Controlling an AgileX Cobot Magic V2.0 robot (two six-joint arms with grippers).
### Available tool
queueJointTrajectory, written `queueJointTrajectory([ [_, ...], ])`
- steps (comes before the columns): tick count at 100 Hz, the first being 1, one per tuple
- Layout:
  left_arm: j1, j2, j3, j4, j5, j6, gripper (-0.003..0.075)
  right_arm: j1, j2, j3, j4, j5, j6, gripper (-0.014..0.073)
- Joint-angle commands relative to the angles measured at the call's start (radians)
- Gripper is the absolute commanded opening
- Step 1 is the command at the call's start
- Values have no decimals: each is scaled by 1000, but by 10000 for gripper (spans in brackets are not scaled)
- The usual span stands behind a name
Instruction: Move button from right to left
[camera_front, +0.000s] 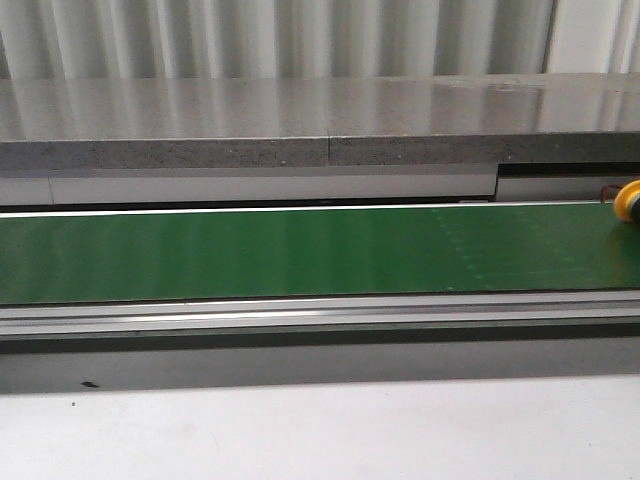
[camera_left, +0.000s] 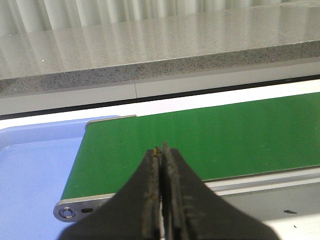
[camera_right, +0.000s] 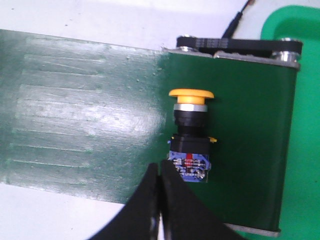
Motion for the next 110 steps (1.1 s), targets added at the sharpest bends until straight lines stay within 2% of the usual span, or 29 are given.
queueJointTrajectory([
  [1, -7, -32, 38, -9, -76, -4, -20, 37, -76, -20, -28, -45, -18, -60],
  [23, -7, -32, 38, -9, -76, -4, -20, 93, -232, 90, -65, -170, -18, -60],
  [70, -7, -32, 38, -9, -76, -4, -21, 93, -686, 491, -60, -396, -17, -60],
  [110, -7, -32, 38, -9, -76, -4, -20, 93, -1062, 735, 1, -544, -16, -60],
])
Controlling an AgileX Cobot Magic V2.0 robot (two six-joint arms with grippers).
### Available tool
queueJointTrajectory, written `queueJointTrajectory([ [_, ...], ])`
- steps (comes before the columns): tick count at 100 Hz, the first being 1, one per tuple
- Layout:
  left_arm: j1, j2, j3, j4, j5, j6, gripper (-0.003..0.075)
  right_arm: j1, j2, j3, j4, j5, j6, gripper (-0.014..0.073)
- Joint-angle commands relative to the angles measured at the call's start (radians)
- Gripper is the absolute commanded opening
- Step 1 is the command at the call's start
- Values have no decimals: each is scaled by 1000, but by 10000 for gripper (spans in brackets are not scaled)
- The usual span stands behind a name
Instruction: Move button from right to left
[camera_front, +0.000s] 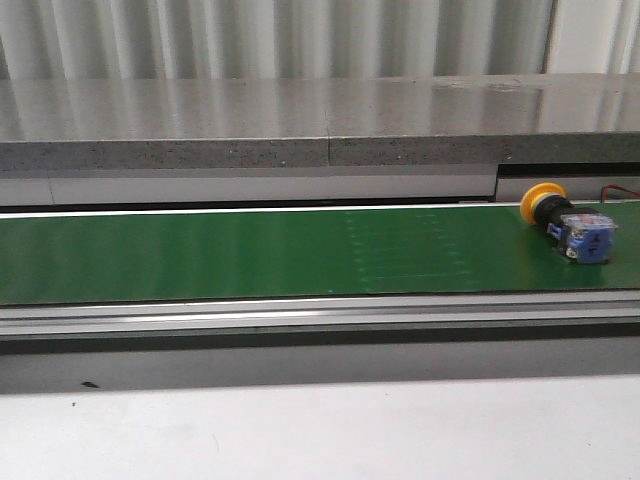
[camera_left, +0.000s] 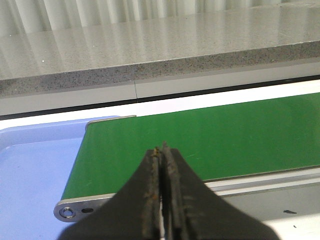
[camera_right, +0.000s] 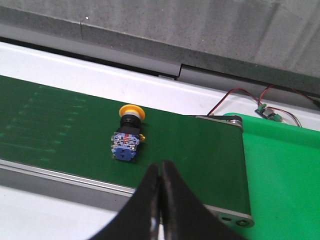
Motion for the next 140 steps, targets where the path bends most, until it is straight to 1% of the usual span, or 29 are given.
queueJointTrajectory([
  [1, -7, -32, 38, -9, -76, -4, -20, 1, -55, 13, 41, -109, -8, -60],
  [14, -7, -32, 38, -9, -78, -4, -20, 1, -123, 71, 96, -134, -8, -60],
  [27, -7, -32, 38, -9, -78, -4, -20, 1, -146, 114, 97, -148, -8, -60],
  [45, -7, -32, 38, -9, -85, -4, -21, 1, -146, 123, 97, -163, -8, -60],
  [57, -7, -32, 33, -9, -146, -4, -21, 1, -146, 123, 97, -166, -8, -60],
  [66, -7, -32, 1, -9, -145, -4, -21, 1, -146, 123, 97, -166, -8, -60],
  [84, -7, -16, -130, -9, -36, -18, -21, 1, -146, 123, 97, -166, -8, -60],
  [92, -7, 22, -203, -9, 26, -20, -21, 1, -146, 123, 97, -166, -8, -60],
  [105, -7, 101, -301, -18, 69, -20, -21, 1, -146, 123, 97, -166, -8, -60],
  [115, -7, 190, -382, -18, 138, -20, -21, 1, -146, 123, 97, -166, -8, -60],
  [132, -7, 384, -514, -18, 335, -20, -21, 1, -146, 123, 97, -166, -8, -60],
  [140, -7, 472, -566, -32, 386, -20, -20, 1, -146, 123, 97, -166, -8, -60],
])
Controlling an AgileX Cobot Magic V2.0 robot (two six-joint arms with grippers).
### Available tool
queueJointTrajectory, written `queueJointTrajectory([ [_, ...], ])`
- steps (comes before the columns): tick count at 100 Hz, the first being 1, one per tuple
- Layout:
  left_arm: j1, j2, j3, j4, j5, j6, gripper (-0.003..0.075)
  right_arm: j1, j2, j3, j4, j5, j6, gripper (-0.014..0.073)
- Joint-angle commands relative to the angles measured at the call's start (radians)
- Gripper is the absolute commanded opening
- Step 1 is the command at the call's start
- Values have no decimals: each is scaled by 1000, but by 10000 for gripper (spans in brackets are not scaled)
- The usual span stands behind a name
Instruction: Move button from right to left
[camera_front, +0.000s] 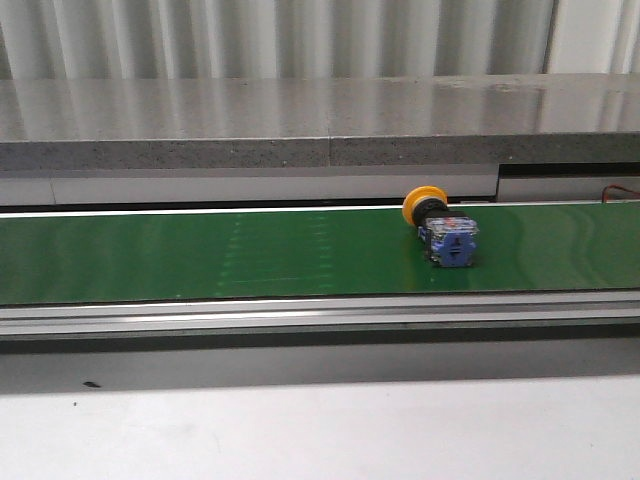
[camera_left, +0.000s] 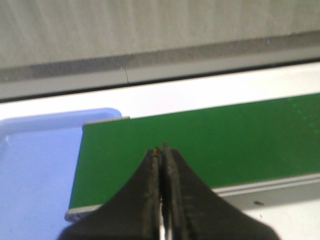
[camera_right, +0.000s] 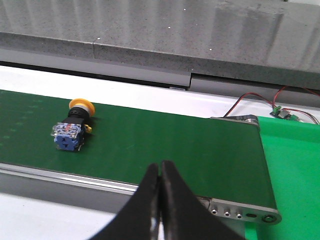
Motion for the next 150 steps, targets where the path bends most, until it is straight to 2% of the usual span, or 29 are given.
queueJointTrajectory([
  [1, -7, 106, -85, -21, 6, -10, -20, 1, 9, -26, 12, -85, -8, -60],
  [11, -7, 202, -137, -21, 52, -10, -10, 1, 9, -26, 12, -85, -8, -60],
  [16, -7, 246, -161, -24, 73, -3, 34, 1, 9, -26, 12, -85, -8, -60],
  [23, -9, 300, -187, -26, 87, 0, 156, 1, 9, -26, 12, -85, -8, -60],
  [38, -9, 364, -205, -27, 62, 0, 552, 1, 9, -26, 12, -85, -8, -60],
  [42, -9, 374, -205, -27, 41, 0, 619, 1, 9, -26, 12, -85, -8, -60],
  [47, -9, 382, -205, -24, 18, 0, 655, 1, 9, -26, 12, -85, -8, -60],
  [58, -9, 394, -203, -32, -37, 0, 652, 1, 9, -26, 12, -85, -8, -60],
  [69, -9, 406, -208, -130, -79, 0, 631, 1, 9, -26, 12, -85, -8, -60],
  [81, -10, 468, -247, -237, -6, 2, 629, 1, 9, -26, 12, -85, -8, -60],
  [92, -26, 552, -294, -378, 67, 92, 629, 1, 9, -26, 12, -85, -8, -60],
  [106, -85, 654, -339, -538, 87, 149, 629, 1, 9, -26, 12, -85, -8, -60],
  [150, -339, 997, -534, -559, 103, 58, 629, 1, 9, -26, 12, -85, -8, -60],
])
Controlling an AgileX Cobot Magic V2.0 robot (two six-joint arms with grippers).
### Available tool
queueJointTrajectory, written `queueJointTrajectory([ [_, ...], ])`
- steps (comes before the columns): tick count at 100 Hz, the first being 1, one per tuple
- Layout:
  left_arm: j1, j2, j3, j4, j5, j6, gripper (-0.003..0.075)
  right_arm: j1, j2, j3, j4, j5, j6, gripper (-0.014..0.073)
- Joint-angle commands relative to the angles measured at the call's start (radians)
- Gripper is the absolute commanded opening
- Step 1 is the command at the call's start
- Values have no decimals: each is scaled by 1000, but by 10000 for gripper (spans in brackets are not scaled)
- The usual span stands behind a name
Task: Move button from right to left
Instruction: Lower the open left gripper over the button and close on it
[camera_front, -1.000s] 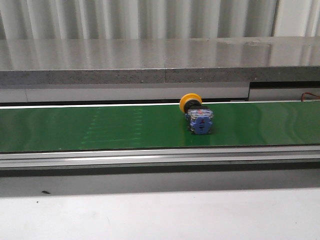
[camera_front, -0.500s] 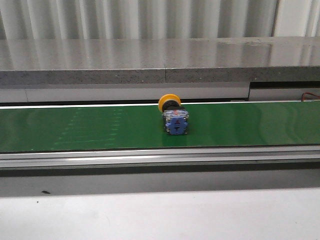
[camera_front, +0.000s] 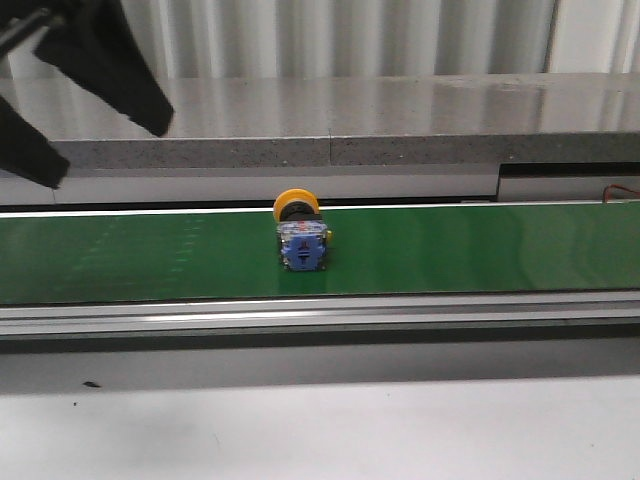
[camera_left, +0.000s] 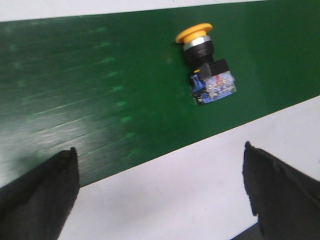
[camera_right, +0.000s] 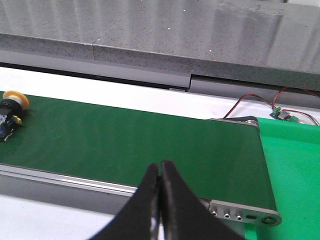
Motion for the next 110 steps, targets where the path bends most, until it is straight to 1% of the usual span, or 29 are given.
queueJointTrajectory([
  [1, -37, 34, -70, -37, -22, -34, 629, 1, 9, -26, 12, -82, -8, -60],
  [14, -64, 119, -141, -37, 0, -59, 629, 1, 9, -26, 12, -82, -8, -60],
  [34, -66, 219, -240, -7, 36, -137, 629, 1, 9, -26, 12, -82, -8, -60],
  [52, -67, 283, -315, 113, 114, -261, 629, 1, 9, -26, 12, -82, -8, -60],
  [65, -82, 303, -351, 202, 144, -353, 629, 1, 9, -26, 12, -82, -8, -60],
  [94, -145, 368, -439, 382, 245, -493, 627, 1, 9, -26, 12, -82, -8, -60],
  [110, -147, 395, -448, 469, 257, -564, 627, 1, 9, -26, 12, -82, -8, -60],
])
